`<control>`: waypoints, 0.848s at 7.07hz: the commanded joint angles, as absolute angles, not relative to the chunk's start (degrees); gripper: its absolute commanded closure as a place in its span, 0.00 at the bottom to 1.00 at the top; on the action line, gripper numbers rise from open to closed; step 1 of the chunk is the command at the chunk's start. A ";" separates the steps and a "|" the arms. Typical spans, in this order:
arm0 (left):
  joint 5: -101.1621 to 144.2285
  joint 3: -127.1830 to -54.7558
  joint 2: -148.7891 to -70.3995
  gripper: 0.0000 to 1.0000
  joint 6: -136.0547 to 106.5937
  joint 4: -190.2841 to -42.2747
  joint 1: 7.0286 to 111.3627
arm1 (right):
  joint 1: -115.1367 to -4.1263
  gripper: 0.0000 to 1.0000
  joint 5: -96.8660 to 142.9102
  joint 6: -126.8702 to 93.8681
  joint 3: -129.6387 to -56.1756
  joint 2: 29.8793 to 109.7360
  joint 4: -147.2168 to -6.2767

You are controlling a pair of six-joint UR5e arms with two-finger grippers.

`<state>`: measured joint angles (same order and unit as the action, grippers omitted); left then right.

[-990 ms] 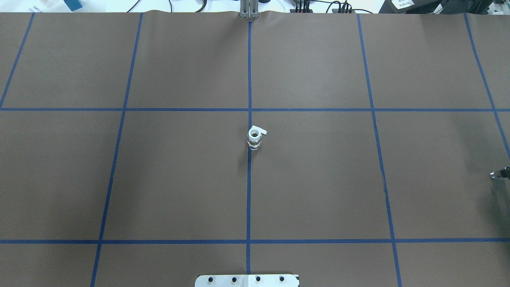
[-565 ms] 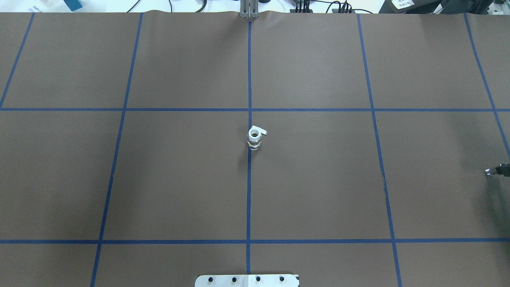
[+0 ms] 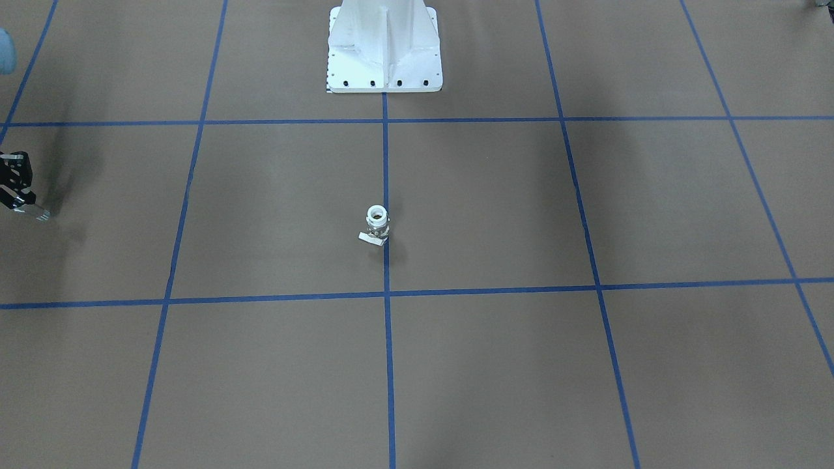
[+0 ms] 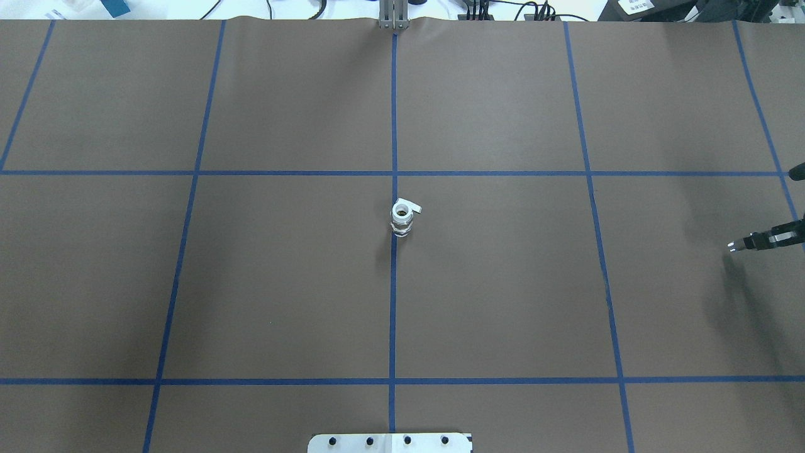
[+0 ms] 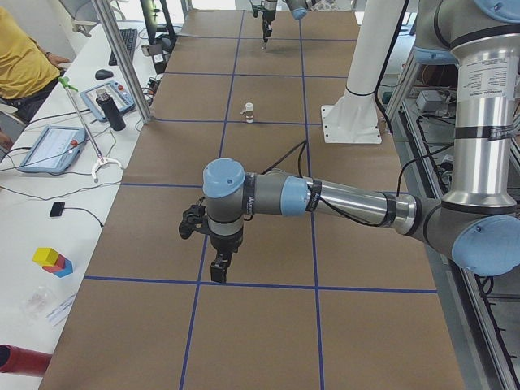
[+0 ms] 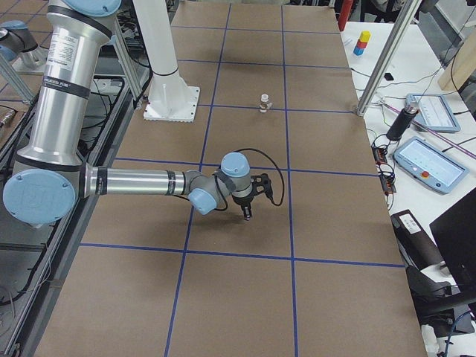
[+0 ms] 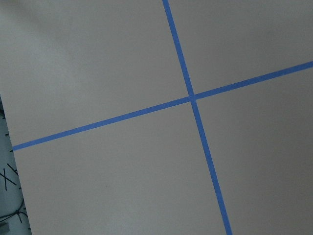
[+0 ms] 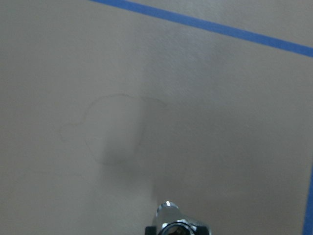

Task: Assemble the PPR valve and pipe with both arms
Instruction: 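Carry the chrome valve with the right gripper above the white fitting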

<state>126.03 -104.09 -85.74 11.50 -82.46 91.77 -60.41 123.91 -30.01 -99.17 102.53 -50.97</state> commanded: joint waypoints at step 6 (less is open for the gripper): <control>136.76 -105.64 -74.18 0.00 1.14 -97.38 93.60 | -52.95 1.00 123.15 -49.68 -113.12 70.04 -94.43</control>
<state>136.72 -105.58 -74.41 1.37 -96.82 93.61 -57.22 124.28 -42.30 -113.49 79.22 -87.89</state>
